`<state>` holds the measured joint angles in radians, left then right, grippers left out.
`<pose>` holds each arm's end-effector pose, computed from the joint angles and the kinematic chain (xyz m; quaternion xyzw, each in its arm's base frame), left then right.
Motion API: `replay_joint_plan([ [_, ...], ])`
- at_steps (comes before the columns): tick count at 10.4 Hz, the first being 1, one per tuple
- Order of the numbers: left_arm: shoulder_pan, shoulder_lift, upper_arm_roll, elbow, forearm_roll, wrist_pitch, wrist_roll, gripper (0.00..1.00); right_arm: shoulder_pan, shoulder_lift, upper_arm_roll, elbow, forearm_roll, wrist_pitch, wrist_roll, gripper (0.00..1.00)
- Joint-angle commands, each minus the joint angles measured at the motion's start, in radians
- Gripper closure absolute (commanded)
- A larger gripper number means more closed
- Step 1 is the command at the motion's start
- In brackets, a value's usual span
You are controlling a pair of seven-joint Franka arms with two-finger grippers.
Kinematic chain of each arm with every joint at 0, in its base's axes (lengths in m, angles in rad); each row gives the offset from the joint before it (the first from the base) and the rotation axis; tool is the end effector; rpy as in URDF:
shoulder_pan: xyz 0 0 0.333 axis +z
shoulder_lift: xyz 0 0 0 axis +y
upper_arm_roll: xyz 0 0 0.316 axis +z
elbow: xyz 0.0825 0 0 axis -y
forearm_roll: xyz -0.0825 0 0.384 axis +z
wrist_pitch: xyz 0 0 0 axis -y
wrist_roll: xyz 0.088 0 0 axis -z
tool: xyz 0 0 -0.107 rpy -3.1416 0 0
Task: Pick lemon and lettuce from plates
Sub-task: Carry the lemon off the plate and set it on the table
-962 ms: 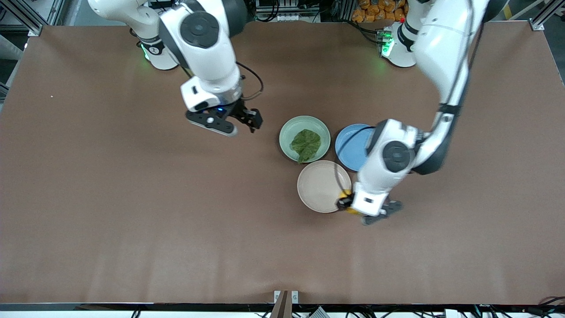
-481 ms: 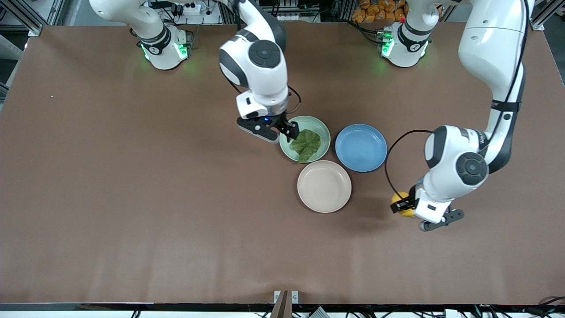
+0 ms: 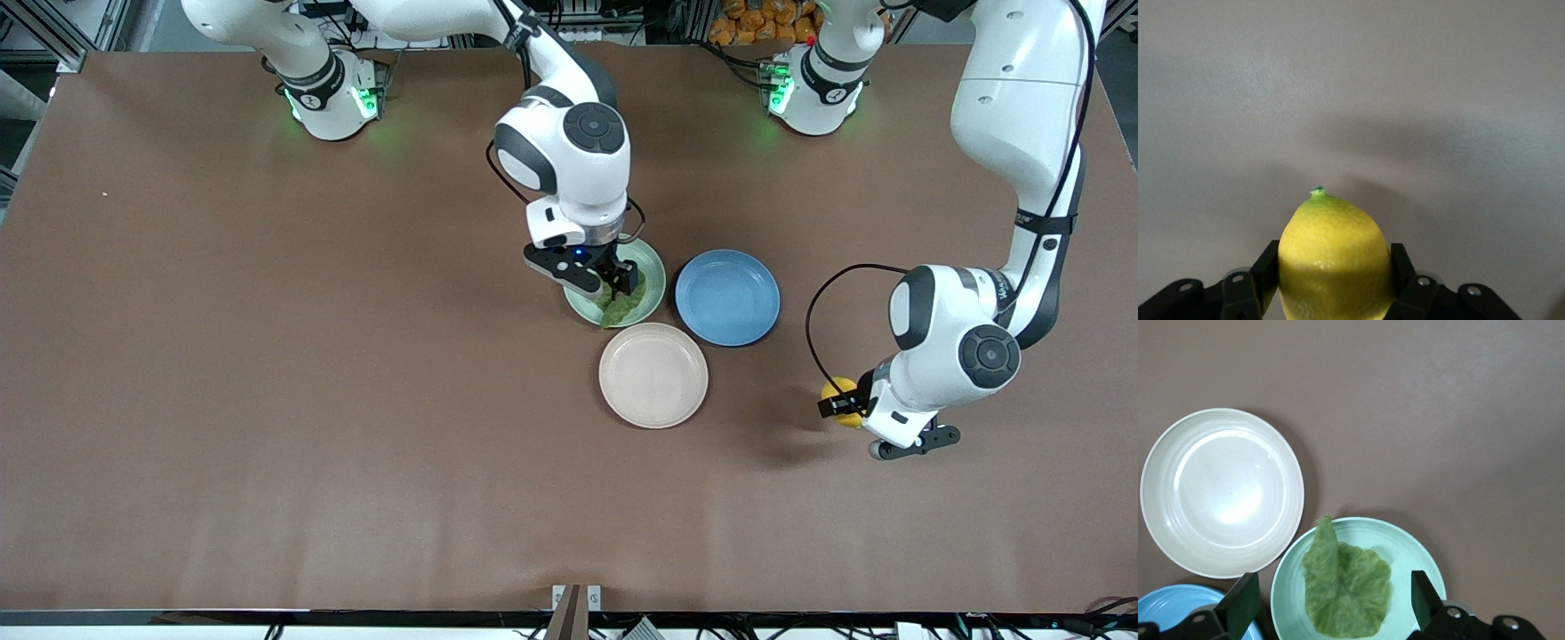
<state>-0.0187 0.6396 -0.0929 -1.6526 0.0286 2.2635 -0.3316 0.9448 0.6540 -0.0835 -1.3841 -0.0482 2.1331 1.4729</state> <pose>0.6793 -0.0681 0.2377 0.9938 0.1093 -0.0163 0.0137 0.4709 0.5650 0.3375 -0.9578 0.2797 -0.0612 0.0265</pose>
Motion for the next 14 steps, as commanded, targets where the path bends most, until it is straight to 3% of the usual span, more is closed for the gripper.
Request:
replay_joint_plan([
  [1, 0.011, 0.012, -0.011, 0.005, 0.014, -0.009, 0.011, 0.67, 0.019, 0.038, -0.010, 0.045, -0.022, 0.031, 0.030, 0.00],
  [2, 0.013, 0.014, -0.011, 0.004, 0.010, -0.009, 0.016, 0.01, 0.026, 0.050, -0.010, 0.045, -0.042, 0.050, 0.030, 0.00],
  [7, 0.022, -0.017, -0.014, -0.018, -0.016, -0.041, -0.038, 0.00, 0.066, 0.128, -0.009, 0.050, -0.146, 0.074, 0.014, 0.00],
  [10, 0.022, -0.109, -0.016, -0.117, -0.024, -0.027, -0.041, 0.00, 0.075, 0.209, -0.010, 0.051, -0.191, 0.232, 0.018, 0.00],
  [14, 0.022, -0.256, -0.030, -0.267, -0.044, 0.002, -0.043, 0.00, 0.075, 0.265, -0.009, 0.094, -0.249, 0.243, 0.004, 0.04],
])
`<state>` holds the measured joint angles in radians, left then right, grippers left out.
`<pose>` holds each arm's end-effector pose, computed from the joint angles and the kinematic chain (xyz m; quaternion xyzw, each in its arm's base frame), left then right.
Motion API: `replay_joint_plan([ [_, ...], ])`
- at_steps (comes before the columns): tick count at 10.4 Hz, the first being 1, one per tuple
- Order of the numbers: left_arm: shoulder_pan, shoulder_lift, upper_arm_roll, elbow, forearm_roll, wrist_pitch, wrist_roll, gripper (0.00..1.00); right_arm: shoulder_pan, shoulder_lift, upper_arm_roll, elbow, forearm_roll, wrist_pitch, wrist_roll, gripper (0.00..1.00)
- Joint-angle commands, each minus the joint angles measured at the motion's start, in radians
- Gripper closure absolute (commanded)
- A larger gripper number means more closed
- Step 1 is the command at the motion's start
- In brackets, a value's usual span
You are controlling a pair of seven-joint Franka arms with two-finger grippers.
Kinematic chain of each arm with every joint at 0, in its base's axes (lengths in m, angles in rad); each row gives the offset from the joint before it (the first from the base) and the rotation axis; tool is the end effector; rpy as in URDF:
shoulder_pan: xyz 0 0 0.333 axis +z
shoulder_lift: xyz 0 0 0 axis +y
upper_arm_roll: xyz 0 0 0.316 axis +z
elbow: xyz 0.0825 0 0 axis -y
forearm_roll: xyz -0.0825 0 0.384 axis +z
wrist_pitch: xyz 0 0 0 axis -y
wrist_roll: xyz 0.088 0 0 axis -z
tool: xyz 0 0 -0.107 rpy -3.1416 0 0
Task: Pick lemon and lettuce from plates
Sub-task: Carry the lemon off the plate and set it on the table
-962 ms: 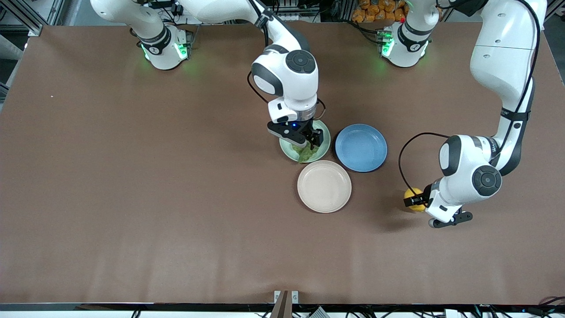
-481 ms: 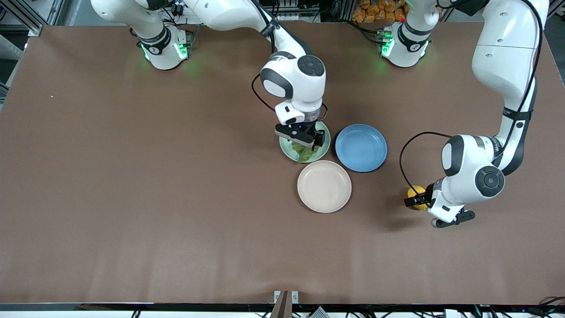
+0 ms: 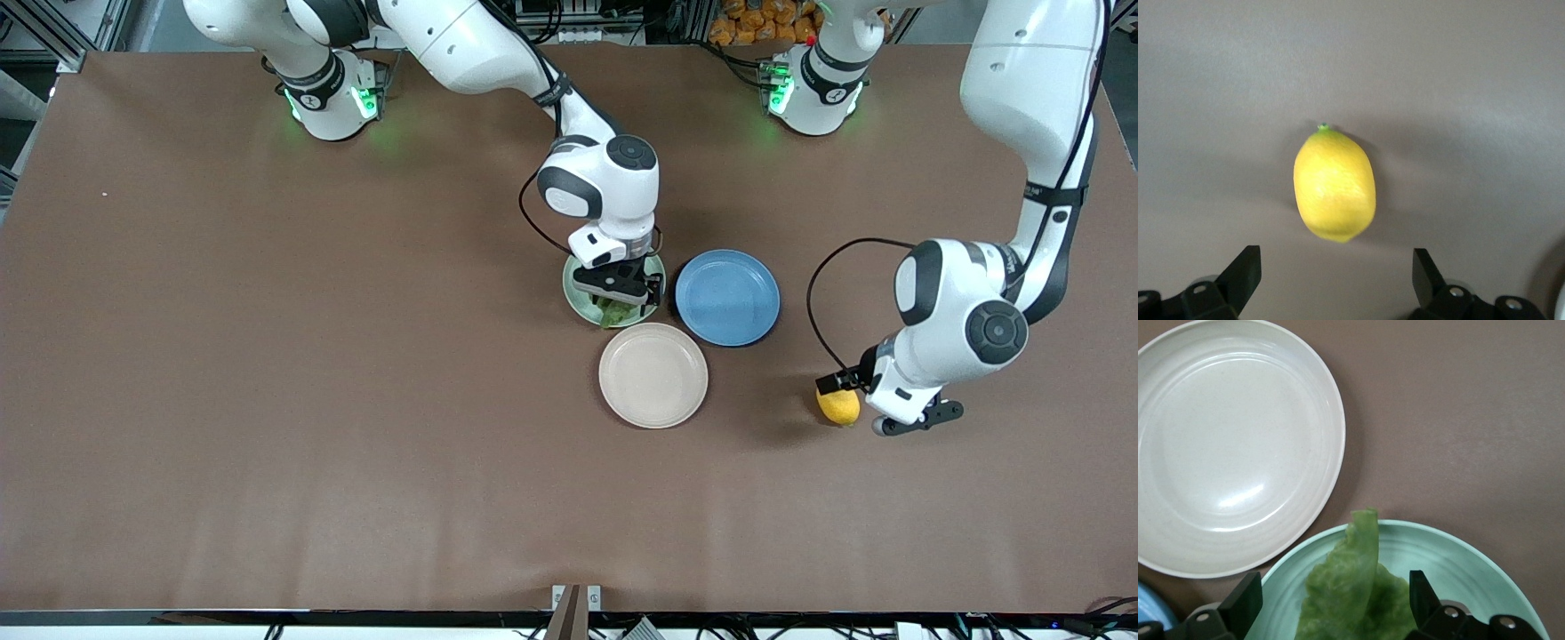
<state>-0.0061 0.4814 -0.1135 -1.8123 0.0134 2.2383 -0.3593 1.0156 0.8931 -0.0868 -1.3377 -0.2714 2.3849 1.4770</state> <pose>0.6401 -0.0714 0.2728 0.9921 0.1209 -0.0304 0.0144 0.4418 0.6131 0.2065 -0.9751 0.1607 -0.1509 0.0235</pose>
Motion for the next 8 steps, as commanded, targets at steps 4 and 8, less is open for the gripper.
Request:
replay_joint_plan([
  [4, 0.009, -0.338, -0.012, -0.393, -0.030, 0.161, -0.015, 0.00, 0.006, 0.026, -0.005, 0.040, -0.026, -0.010, -0.027, 0.26],
  [8, 0.009, -0.475, -0.040, -0.496, -0.052, 0.173, -0.017, 0.00, 0.021, 0.026, -0.005, 0.026, -0.049, -0.009, -0.023, 0.31],
])
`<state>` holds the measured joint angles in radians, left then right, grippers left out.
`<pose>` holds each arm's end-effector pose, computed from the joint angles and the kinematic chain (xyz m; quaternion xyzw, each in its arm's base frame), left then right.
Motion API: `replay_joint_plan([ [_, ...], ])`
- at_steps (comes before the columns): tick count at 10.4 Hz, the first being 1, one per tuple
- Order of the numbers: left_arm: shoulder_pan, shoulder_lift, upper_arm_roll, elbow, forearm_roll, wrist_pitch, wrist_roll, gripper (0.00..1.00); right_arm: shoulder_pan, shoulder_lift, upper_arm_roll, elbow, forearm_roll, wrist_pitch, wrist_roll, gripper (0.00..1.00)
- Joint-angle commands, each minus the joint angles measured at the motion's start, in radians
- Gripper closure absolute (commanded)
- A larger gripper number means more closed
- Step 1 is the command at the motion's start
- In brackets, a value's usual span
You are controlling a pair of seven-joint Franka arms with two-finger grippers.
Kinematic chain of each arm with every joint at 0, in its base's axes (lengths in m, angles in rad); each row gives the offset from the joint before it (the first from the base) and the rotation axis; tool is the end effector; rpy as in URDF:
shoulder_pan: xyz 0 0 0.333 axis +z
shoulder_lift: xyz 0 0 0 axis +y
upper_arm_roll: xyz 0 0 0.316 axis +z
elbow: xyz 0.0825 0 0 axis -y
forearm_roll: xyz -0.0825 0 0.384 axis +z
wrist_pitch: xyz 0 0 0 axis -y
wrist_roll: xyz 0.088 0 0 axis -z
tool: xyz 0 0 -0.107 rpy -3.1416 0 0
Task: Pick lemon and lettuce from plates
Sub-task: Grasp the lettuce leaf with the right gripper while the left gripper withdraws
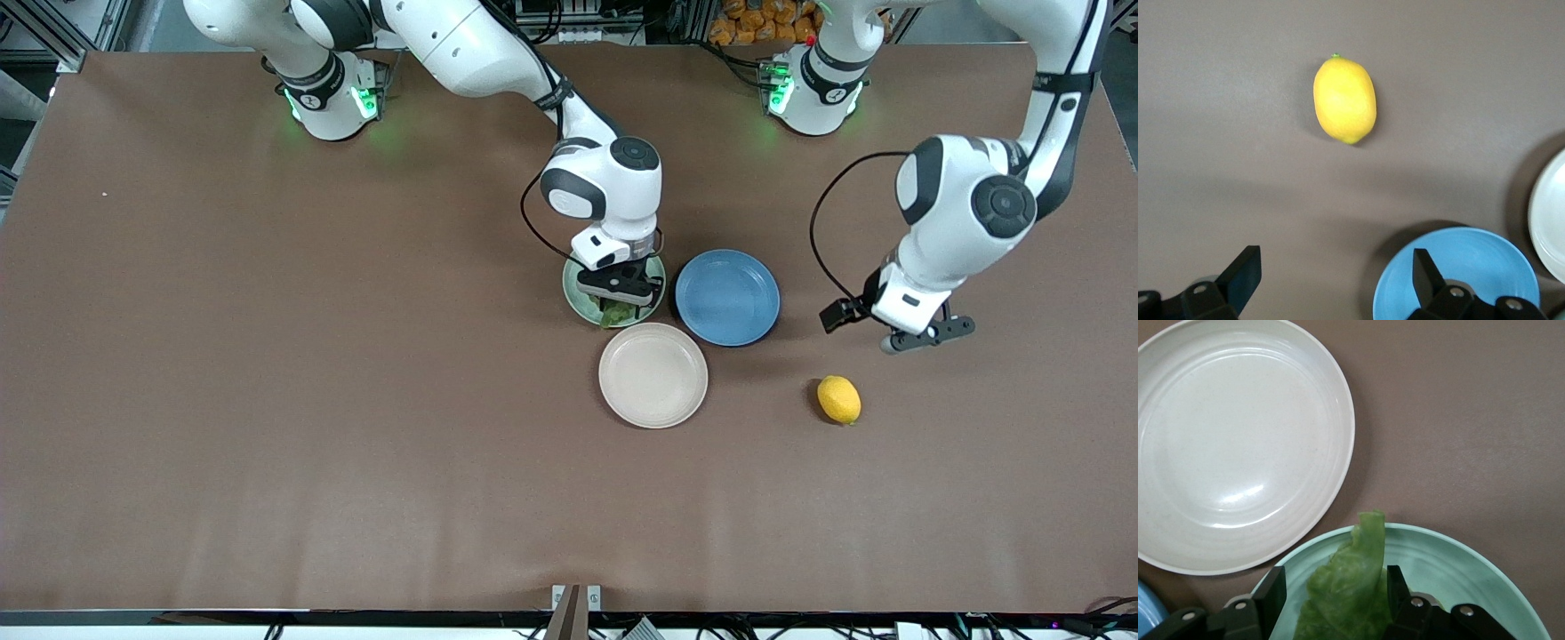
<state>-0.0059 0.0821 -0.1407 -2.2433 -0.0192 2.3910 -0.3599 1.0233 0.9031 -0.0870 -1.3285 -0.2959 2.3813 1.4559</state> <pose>0.5335 -0.0786 0.3377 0.9929 0.1136 0.0290 0.0204 0.4378 0.6171 0.2029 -0.9774 0.1382 -0.1590 0.0168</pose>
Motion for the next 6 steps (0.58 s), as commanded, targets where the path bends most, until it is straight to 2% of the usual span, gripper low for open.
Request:
replay_joint_plan([
  [1, 0.007, -0.077, -0.013, -0.059, -0.018, 0.017, -0.016, 0.00, 0.015, 0.016, -0.005, 0.015, -0.025, -0.007, -0.002, 0.31],
  [2, 0.007, -0.076, -0.017, -0.041, -0.018, 0.017, -0.013, 0.00, 0.017, 0.016, -0.005, 0.006, -0.028, -0.007, -0.002, 0.32],
  [4, 0.011, -0.074, -0.016, 0.064, -0.005, -0.028, 0.015, 0.00, 0.018, 0.016, -0.005, 0.000, -0.051, -0.007, -0.002, 0.46],
  [5, 0.011, -0.074, -0.014, 0.136, -0.005, -0.117, 0.068, 0.00, 0.018, 0.016, -0.005, 0.000, -0.052, -0.007, -0.005, 0.53],
  [6, 0.011, -0.074, -0.013, 0.208, -0.005, -0.209, 0.099, 0.00, 0.018, 0.016, -0.005, 0.000, -0.052, -0.007, -0.011, 0.66],
])
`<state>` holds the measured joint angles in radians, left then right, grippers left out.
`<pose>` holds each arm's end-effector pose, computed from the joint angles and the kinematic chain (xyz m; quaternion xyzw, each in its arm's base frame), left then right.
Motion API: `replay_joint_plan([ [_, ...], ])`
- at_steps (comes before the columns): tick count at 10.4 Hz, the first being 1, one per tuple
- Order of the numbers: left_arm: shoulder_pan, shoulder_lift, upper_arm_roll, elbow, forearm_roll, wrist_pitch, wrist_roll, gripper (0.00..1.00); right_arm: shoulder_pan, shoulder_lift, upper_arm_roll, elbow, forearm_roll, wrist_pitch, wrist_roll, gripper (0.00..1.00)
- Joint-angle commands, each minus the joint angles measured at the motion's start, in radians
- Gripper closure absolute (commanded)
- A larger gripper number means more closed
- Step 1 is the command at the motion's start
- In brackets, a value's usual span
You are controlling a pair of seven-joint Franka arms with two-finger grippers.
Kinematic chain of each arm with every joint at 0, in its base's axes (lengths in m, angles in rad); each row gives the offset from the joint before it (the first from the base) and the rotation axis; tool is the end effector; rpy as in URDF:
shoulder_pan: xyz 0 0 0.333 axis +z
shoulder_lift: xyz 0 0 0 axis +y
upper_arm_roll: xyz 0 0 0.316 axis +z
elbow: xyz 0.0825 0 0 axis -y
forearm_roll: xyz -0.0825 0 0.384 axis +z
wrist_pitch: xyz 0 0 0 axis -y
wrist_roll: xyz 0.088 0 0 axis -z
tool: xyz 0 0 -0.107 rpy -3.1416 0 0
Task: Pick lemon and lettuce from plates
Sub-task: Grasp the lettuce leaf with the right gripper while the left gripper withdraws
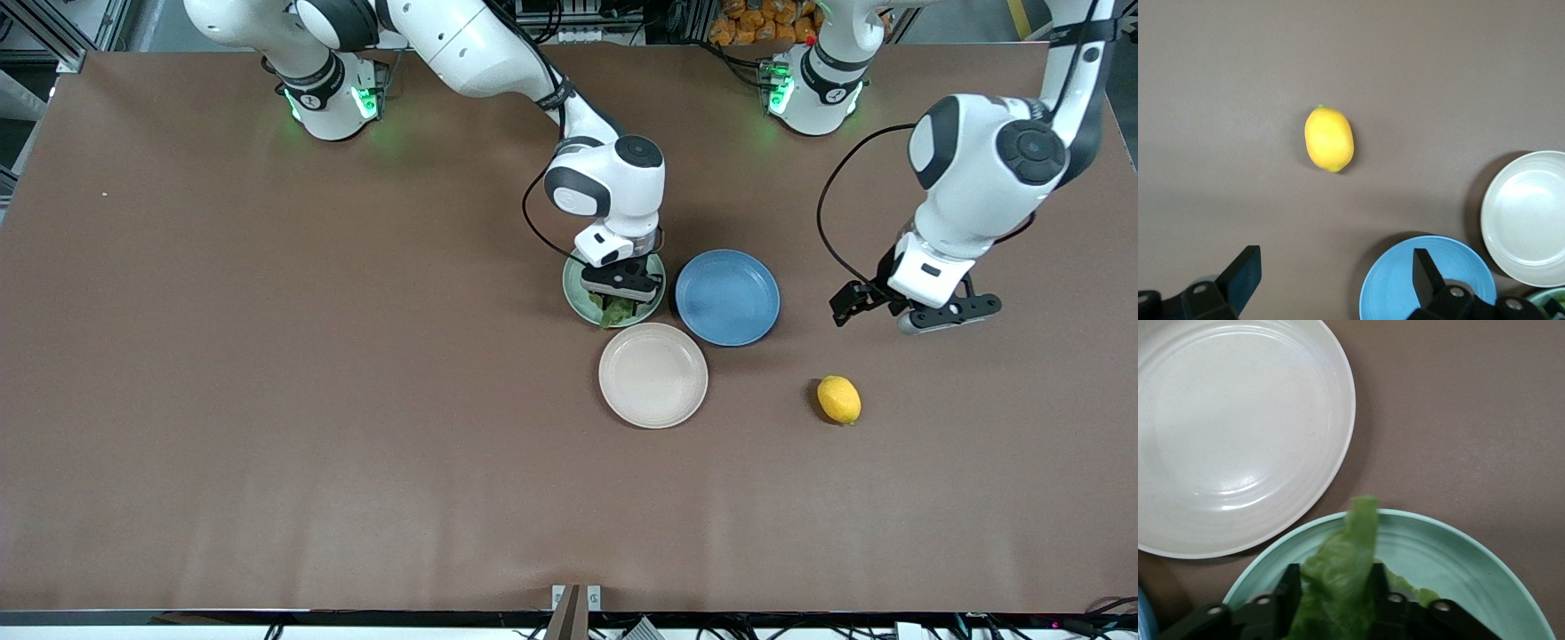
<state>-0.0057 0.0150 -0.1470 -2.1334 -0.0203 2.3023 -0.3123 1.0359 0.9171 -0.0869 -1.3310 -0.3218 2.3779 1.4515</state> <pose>0.5508 -0.0850 0.4150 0.9933 0.0857 0.0728 0.0266 0.4289 0.6199 0.1910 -0.9791 0.1202 -0.1638 0.0047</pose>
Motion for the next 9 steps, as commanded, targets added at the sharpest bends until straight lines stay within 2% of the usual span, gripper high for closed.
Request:
replay_joint_plan([
  [1, 0.015, -0.009, -0.006, 0.166, -0.004, -0.188, 0.058, 0.00, 0.006, 0.002, -0.005, 0.003, -0.026, -0.003, -0.013, 0.78],
  [2, 0.013, -0.009, -0.006, 0.228, -0.003, -0.252, 0.058, 0.00, 0.006, 0.000, -0.005, 0.003, -0.026, -0.003, -0.025, 0.89],
  [4, 0.015, -0.010, -0.006, 0.332, -0.003, -0.378, 0.105, 0.00, -0.002, -0.030, -0.004, 0.004, -0.019, -0.046, -0.058, 1.00],
  [6, 0.016, -0.042, 0.004, 0.374, -0.003, -0.474, 0.205, 0.00, -0.013, -0.079, -0.001, 0.012, 0.012, -0.107, -0.088, 1.00],
  [9, 0.015, -0.075, 0.003, 0.383, -0.003, -0.474, 0.203, 0.00, -0.071, -0.212, -0.002, 0.012, 0.183, -0.242, -0.273, 1.00],
])
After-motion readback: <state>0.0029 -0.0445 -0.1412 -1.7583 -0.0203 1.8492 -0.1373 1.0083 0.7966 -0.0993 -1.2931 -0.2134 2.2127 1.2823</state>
